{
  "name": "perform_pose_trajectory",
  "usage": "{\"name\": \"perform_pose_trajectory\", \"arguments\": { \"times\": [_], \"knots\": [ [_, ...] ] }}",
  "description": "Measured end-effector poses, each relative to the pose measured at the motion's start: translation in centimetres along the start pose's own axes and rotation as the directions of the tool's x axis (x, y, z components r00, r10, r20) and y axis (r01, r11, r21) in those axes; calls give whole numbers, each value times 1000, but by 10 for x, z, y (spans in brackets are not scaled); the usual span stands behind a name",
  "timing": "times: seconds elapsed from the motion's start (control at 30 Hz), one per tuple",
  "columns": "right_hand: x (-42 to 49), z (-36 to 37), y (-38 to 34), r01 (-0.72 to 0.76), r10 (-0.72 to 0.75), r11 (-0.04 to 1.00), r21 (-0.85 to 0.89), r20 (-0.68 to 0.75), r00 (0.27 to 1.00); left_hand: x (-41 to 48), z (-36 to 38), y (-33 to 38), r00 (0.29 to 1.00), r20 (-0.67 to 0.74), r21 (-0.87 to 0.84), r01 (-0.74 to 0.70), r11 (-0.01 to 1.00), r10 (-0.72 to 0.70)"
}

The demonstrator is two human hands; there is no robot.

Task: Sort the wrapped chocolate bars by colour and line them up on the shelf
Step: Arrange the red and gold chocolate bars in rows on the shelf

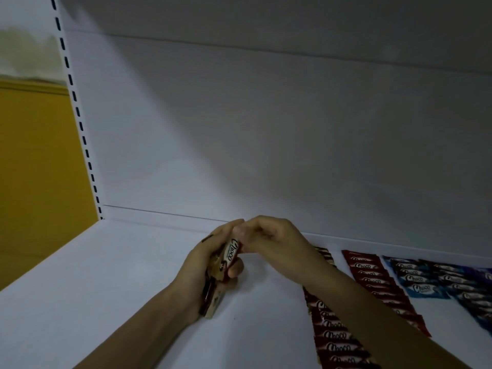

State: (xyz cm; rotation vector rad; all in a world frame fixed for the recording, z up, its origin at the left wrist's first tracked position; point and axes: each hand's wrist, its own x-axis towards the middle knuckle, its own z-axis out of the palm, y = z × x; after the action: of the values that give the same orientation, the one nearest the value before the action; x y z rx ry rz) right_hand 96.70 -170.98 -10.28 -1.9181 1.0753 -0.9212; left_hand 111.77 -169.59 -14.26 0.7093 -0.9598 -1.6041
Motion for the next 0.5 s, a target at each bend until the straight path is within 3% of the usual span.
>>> {"name": "perform_pose_trajectory", "arguments": {
  "times": [0.13, 0.2, 0.37, 0.5],
  "knots": [
    [-2, -1, 2, 33, -32, 999, 23, -52, 998, 2, 4, -2, 996, 49, -24, 74, 997, -72],
    [-2, -7, 2, 17, -5, 995, 97, -116, 993, 2, 4, 1, 995, 26, 50, 92, 995, -93],
    [-4, -13, 2, 51, -49, 999, 9, -182, 982, -7, 7, 2, 999, 3, 291, 33, 956, -35],
    [-2, -14, 2, 51, -50, 999, -5, -254, 966, -8, 9, 2, 999, -28, 369, -10, 929, 22]
  ]
}}
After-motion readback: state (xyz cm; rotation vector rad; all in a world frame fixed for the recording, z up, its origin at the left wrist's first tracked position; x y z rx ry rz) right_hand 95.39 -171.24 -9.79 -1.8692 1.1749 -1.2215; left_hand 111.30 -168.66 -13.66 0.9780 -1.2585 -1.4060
